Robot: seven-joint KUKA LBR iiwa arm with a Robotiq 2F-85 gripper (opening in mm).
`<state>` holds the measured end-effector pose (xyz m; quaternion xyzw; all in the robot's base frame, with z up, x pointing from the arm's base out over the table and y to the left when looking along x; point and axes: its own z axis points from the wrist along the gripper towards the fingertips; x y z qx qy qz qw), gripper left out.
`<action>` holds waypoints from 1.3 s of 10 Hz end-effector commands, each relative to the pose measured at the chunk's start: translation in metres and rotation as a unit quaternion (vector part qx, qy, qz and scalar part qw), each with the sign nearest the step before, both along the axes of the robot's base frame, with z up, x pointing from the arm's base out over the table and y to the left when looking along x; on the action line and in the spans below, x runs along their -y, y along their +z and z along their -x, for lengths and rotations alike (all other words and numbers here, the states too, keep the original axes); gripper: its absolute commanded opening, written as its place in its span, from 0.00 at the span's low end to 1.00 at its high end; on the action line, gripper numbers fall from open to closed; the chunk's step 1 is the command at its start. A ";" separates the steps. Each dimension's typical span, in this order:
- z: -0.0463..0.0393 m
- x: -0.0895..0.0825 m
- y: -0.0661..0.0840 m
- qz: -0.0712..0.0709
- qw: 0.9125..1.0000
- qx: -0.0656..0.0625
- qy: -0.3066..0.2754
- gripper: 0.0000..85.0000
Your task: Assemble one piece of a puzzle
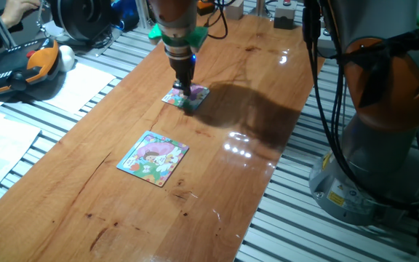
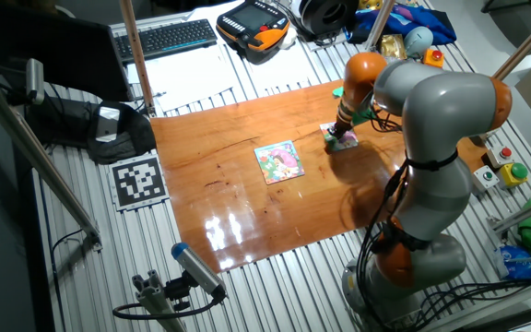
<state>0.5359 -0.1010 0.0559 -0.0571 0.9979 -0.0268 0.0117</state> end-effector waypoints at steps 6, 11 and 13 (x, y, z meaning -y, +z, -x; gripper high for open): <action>-0.0035 -0.015 0.038 -0.019 0.999 0.001 -0.038 0.00; -0.0214 -0.031 0.072 -0.003 0.999 0.017 -0.043 0.00; -0.0231 -0.031 0.084 -0.020 0.999 0.006 -0.033 0.00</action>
